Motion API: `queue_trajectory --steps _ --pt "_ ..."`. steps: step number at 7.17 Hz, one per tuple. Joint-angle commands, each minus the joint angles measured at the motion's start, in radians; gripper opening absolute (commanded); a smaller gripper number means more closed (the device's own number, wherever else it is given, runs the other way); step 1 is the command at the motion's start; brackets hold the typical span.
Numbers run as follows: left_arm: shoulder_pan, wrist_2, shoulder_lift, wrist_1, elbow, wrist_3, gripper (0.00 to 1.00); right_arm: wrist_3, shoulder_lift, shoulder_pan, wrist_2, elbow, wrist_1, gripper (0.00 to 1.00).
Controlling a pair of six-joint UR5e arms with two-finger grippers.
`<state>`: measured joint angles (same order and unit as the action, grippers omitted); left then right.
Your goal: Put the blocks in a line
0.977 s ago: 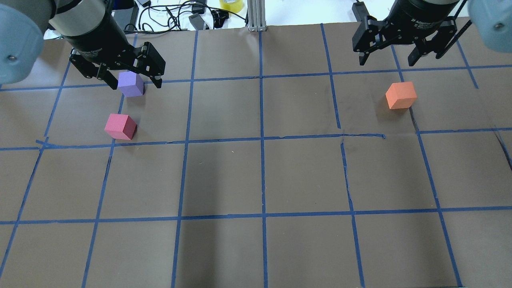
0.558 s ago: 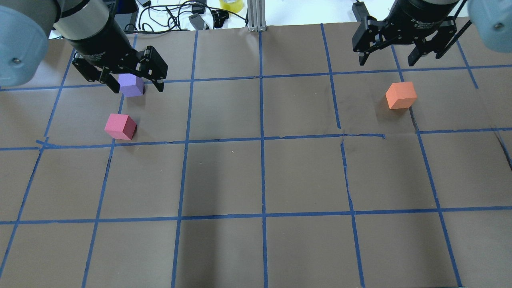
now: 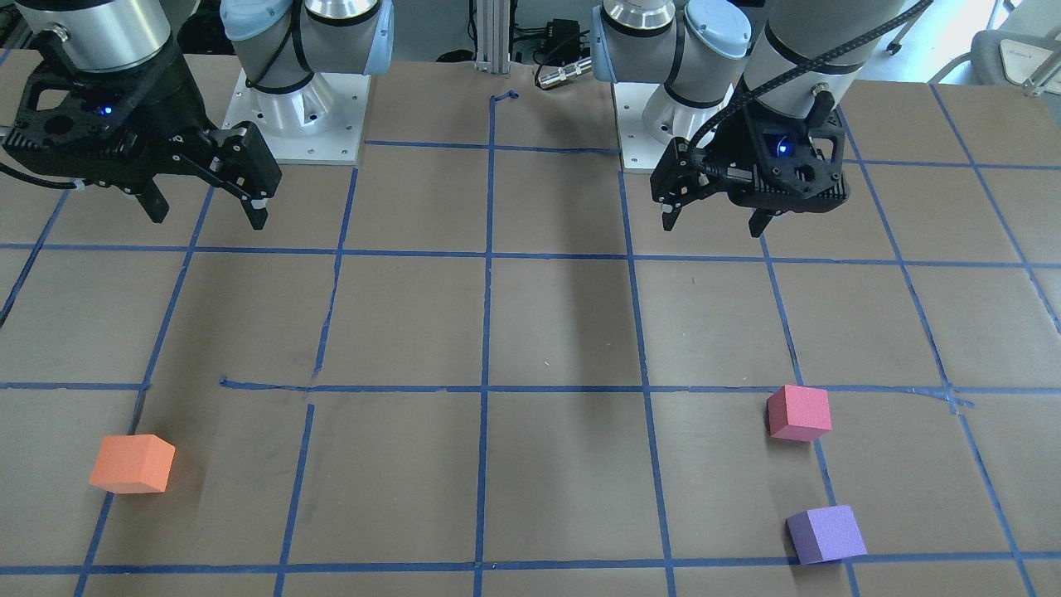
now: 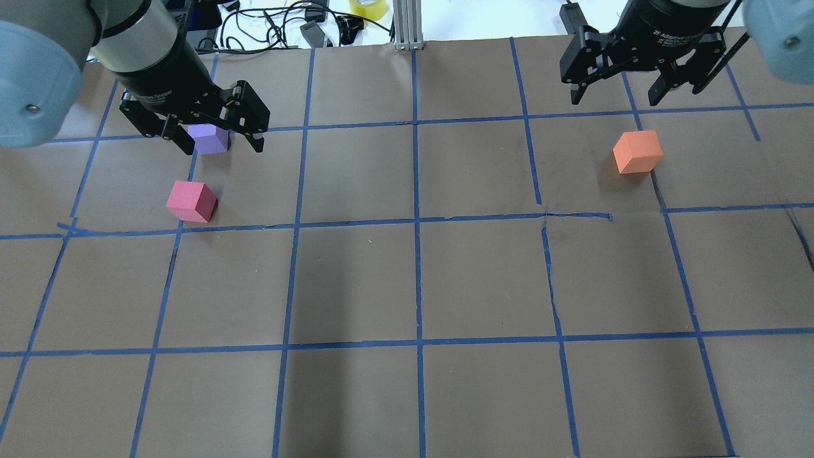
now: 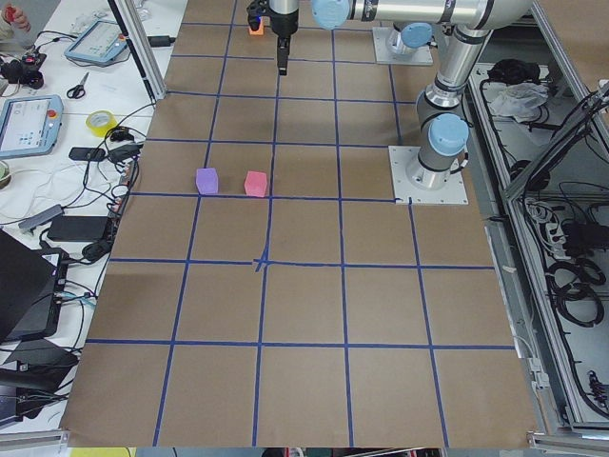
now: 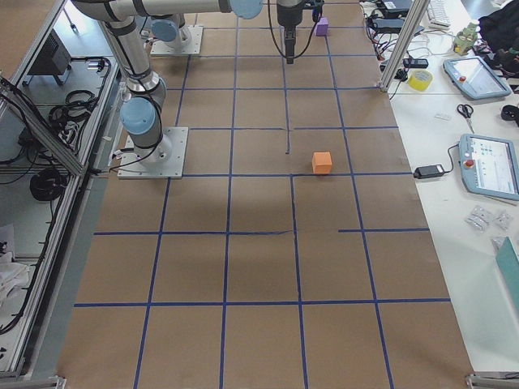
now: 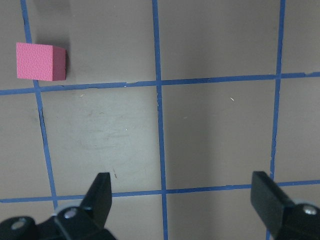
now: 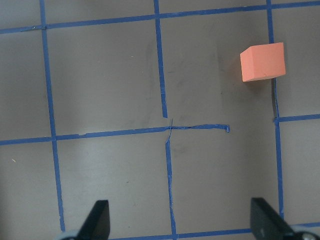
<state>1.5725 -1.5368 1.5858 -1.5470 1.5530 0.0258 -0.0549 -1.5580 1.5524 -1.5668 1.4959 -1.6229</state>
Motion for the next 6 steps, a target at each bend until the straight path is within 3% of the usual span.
queue_trajectory --steps 1,6 --pt "-0.002 -0.008 0.002 -0.007 0.001 -0.001 1.0 0.001 0.003 0.0 -0.001 0.004 0.0 1.0" --pt "-0.008 -0.009 0.003 0.002 0.002 0.008 1.0 -0.002 0.001 0.0 0.002 0.027 -0.003 1.0"
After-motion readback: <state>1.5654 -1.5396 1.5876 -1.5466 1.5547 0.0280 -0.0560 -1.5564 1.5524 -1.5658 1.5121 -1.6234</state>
